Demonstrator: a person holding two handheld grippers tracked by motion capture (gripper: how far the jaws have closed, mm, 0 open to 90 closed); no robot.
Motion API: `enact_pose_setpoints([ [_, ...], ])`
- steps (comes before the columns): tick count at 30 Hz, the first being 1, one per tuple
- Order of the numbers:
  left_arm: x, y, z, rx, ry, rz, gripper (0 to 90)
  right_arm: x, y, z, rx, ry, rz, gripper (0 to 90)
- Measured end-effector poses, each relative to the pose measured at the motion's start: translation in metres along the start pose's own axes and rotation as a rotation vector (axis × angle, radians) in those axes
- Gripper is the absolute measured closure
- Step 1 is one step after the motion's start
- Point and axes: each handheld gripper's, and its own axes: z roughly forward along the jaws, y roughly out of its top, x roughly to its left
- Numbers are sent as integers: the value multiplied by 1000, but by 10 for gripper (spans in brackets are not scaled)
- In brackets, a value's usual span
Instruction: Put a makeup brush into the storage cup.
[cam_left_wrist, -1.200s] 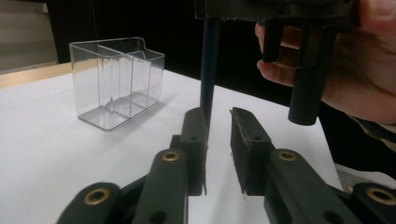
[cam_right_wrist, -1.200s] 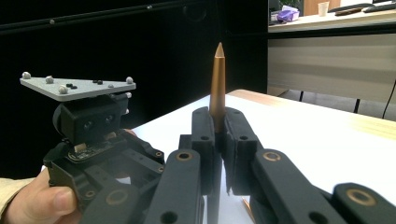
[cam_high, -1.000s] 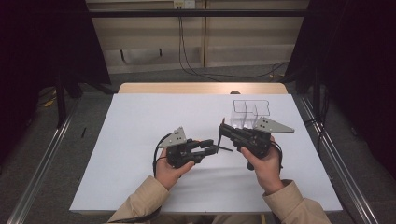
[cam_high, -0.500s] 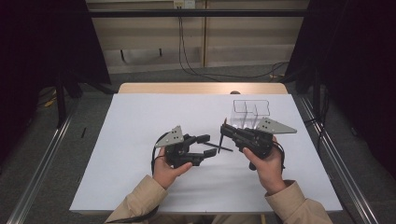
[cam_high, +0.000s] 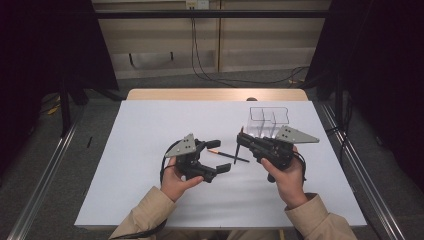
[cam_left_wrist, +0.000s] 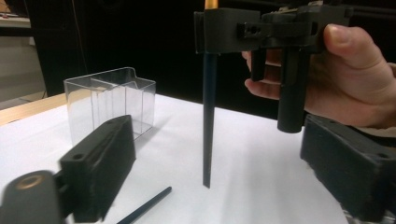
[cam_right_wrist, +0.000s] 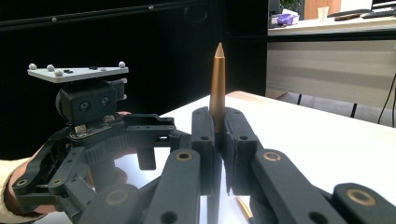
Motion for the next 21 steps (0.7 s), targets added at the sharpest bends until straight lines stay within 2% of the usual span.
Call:
enact_pose_setpoints([
  [4, 3, -1, -4, 17, 10, -17, 49, -1, -1, -1, 1, 1, 0, 848],
  [10, 7, 0, -12, 29, 4, -7, 9, -2, -2, -1, 5, -2, 0, 848],
  [15, 10, -1, -21, 65, 3, 5, 0, -3, -3, -1, 8, -4, 2, 848],
  [21, 13, 1, -34, 81, 21, 3, 0, -3, -3, -2, 6, -2, 2, 848],
])
